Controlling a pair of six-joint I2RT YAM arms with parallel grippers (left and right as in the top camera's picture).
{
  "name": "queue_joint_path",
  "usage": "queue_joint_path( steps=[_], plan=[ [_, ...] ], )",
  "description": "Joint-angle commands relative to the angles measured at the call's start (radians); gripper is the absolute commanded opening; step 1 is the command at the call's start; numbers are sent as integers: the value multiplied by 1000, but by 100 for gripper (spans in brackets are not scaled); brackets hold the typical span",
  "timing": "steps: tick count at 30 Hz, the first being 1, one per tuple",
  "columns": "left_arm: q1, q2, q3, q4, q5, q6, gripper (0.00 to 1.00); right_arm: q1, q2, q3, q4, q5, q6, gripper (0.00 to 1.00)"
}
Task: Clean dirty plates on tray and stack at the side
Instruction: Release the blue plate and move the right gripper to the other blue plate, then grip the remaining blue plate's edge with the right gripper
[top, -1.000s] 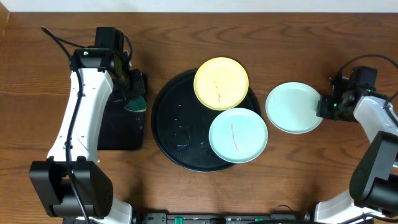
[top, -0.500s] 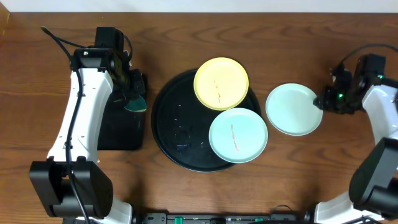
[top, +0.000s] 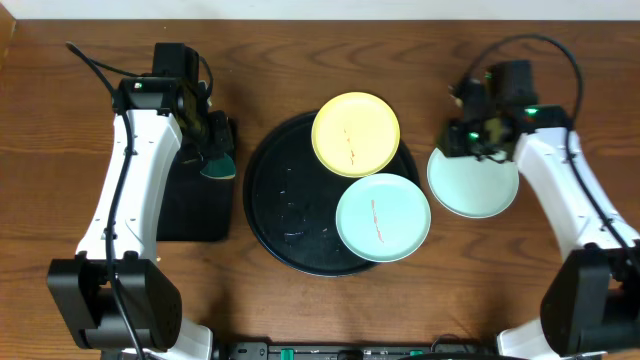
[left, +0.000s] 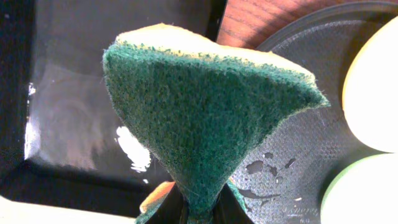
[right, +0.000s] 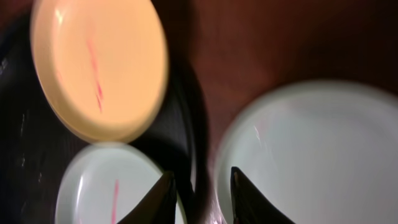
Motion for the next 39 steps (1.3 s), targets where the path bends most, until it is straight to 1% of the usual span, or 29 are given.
queue_joint_path(
  steps=[1, 4, 6, 10, 13, 16, 19, 22, 27, 32, 39],
  plan=[
    [-1, -9, 20, 6, 2, 17, 7, 77, 51, 9, 68, 95, 71, 27],
    [-1, -9, 19, 6, 2, 17, 7, 123, 94, 9, 107, 97, 91, 26],
    [-1, -9, 19, 6, 2, 17, 7, 141, 109, 9, 73, 84, 102, 24],
    [-1, -9, 19, 4, 2, 17, 8, 143, 98, 22, -117, 37, 161, 23],
    [-1, -9, 19, 3, 2, 17, 7, 135, 77, 29, -261, 29, 179, 23],
    [-1, -9, 18, 2, 2, 17, 7, 135, 72, 29, -369, 30, 178, 24],
    [-1, -9, 14, 3, 2, 17, 8, 139, 74, 17, -420, 43, 178, 24],
    [-1, -9, 12, 3, 2, 17, 8, 142, 74, -8, -435, 85, 179, 24],
    [-1, -9, 12, 3, 2, 17, 7, 142, 74, -53, -412, 172, 198, 24],
    [-1, -9, 12, 3, 2, 17, 8, 143, 74, -103, -352, 167, 196, 24],
    [-1, -9, 12, 3, 2, 18, 7, 153, 74, -154, -282, 99, 196, 24]
  ],
)
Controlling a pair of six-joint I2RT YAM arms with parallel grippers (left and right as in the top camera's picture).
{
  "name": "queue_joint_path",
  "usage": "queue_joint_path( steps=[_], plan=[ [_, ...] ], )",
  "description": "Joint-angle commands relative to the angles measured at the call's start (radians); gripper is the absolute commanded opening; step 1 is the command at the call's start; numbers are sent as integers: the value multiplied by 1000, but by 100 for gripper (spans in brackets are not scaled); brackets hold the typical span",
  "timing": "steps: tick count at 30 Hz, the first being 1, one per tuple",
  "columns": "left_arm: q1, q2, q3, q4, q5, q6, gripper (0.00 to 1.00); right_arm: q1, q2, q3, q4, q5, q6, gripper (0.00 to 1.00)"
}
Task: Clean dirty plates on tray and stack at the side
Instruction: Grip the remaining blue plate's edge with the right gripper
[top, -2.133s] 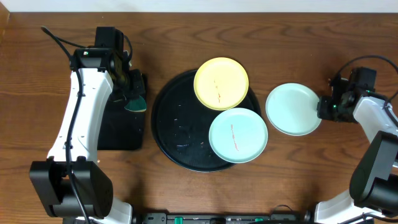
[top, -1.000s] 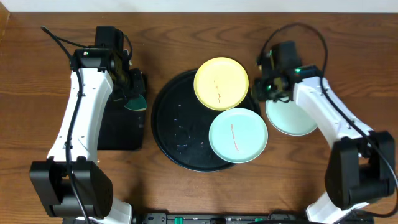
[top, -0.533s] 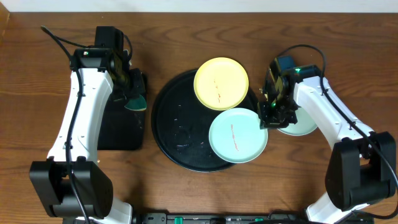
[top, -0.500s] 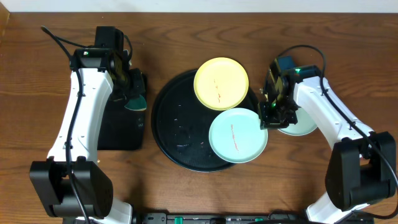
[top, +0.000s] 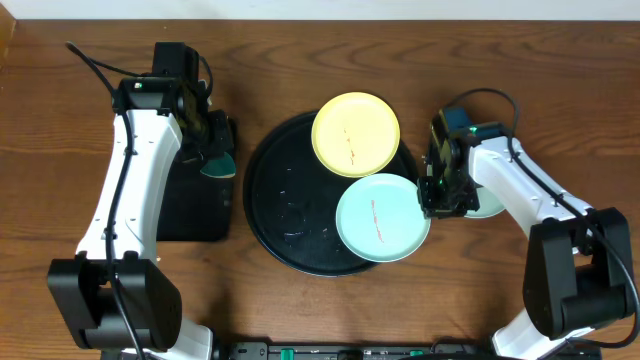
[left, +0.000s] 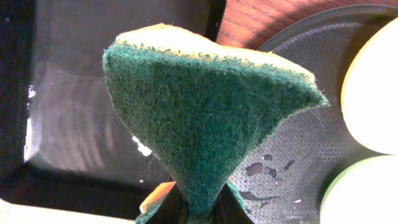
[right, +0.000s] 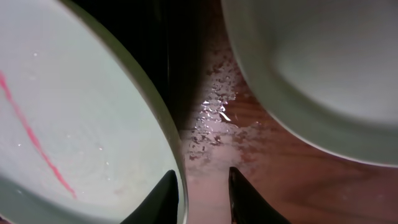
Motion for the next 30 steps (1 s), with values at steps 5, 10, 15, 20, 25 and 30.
queue_joint_path(
  steps=[5, 10, 15, 20, 25, 30],
  plan=[
    [-1, -9, 12, -3, 2, 17, 7, 34, -24, -35, 40, -53, 14, 1],
    [-1, -9, 12, -3, 2, 18, 8, 56, -24, -35, 48, -109, 12, 1],
    [-1, -9, 12, -4, 2, 17, 7, 116, -25, -22, 125, -184, 32, 1],
    [-1, -9, 8, -3, 2, 17, 7, 235, -24, -22, 275, -164, 257, 1],
    [-1, -8, 5, -2, 2, 17, 8, 373, -17, -22, 400, -4, 439, 1],
    [-1, -8, 5, 0, 2, 17, 7, 417, -16, -22, 405, 38, 451, 6]
  ],
)
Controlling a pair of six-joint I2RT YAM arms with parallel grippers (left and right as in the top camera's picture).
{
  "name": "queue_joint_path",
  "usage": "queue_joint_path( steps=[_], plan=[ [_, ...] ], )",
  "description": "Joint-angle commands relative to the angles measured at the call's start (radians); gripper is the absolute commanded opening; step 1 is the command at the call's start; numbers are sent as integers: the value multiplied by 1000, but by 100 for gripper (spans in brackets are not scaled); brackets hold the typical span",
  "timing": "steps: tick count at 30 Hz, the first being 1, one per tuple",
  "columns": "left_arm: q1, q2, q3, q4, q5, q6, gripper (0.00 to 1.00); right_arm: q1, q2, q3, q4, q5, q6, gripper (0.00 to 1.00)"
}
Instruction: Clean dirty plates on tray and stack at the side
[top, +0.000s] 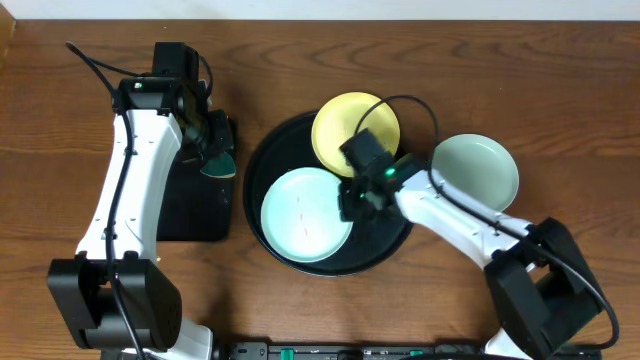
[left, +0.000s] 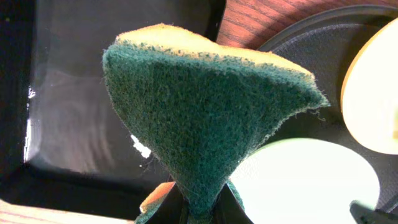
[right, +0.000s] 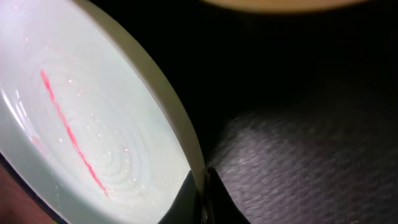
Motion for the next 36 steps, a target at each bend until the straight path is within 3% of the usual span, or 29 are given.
queue_joint_path(
  steps=[1, 6, 19, 24, 33, 36],
  plan=[
    [-1, -8, 5, -1, 2, 17, 7, -1, -15, 6, 2, 63, 66, 9],
    [-7, -8, 5, -2, 13, 1, 8, -14, -9, 6, 17, 51, 53, 20],
    [-133, -6, -13, 21, -22, -138, 7, -37, 39, 9, 29, 14, 39, 24],
    [-138, -6, -13, 26, -32, -166, 7, -35, 70, 9, 34, 6, 35, 14],
    [-171, -2, -22, 26, -32, -184, 7, -38, 100, 15, 44, -21, 27, 8],
    [-186, 3, -44, 28, -19, -206, 8, -38, 103, 21, 40, -21, 27, 1]
  ],
)
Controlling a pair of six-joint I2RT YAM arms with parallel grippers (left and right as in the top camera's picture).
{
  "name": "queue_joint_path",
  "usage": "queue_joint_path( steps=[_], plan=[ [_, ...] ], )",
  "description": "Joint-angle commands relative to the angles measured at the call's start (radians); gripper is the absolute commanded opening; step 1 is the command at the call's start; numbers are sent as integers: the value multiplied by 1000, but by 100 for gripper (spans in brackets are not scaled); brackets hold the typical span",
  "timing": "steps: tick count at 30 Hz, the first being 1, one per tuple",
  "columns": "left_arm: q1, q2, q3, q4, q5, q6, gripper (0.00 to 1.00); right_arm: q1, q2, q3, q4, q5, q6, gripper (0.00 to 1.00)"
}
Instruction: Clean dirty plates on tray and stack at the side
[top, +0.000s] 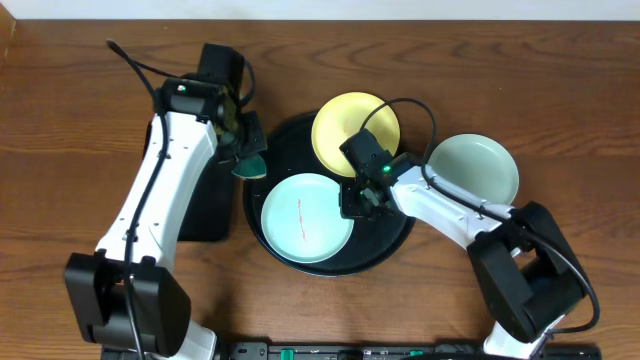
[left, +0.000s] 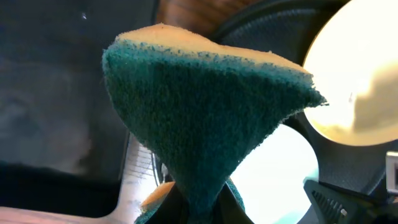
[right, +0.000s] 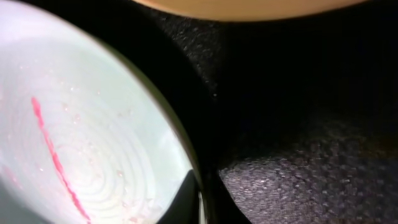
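A pale mint plate (top: 305, 218) with a red streak lies at the front left of the round black tray (top: 295, 145). My right gripper (top: 352, 207) is shut on its right rim; the wrist view shows the plate (right: 81, 137) and my gripper (right: 200, 202) pinching its edge. A yellow plate (top: 345, 128) with faint marks rests at the tray's back. My left gripper (left: 198, 208) is shut on a green sponge (left: 205, 118), which hangs over the tray's left edge (top: 250, 160). A clean pale green plate (top: 475, 175) sits on the table to the right.
A black rectangular tray (top: 205, 215) lies on the wooden table to the left of the round tray, partly under my left arm. My right arm reaches across the tray's right rim, and its cable loops above the yellow plate.
My left gripper has moved right with the sponge, from over the black rectangular tray to the round tray's left edge. My right gripper stays shut on the mint plate's rim.
At first my right gripper was open by the clean plate on the right, and the streaked mint plate lay at the tray's right front. Then it stood open at that plate's rim. Later the plate lay at the left front, gripped. Now the sponge has come over.
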Motion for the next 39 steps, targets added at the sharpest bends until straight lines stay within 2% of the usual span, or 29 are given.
queue_joint_path(
  steps=[1, 9, 17, 28, 31, 35, 39],
  plan=[
    [-21, 3, -42, 2, 14, -31, 7, -5, 19, 18, -4, 3, -5, 1],
    [-115, 3, -194, 87, 23, -90, 7, -6, 23, 18, -3, 2, -4, 1],
    [-219, 3, -345, 220, 66, -91, 7, -7, 23, 18, 5, -15, -4, 1],
    [-238, 4, -562, 388, 66, -119, 8, -13, 23, 18, 5, -23, -4, 1],
    [-261, 4, -572, 420, 101, -58, 7, -13, 23, 18, 5, -23, -4, 1],
    [-292, 3, -572, 457, 222, 117, 7, -13, 23, 18, 5, -23, -4, 1],
    [-292, 3, -572, 465, 254, 171, 7, -13, 23, 18, 5, -23, -4, 1]
  ],
)
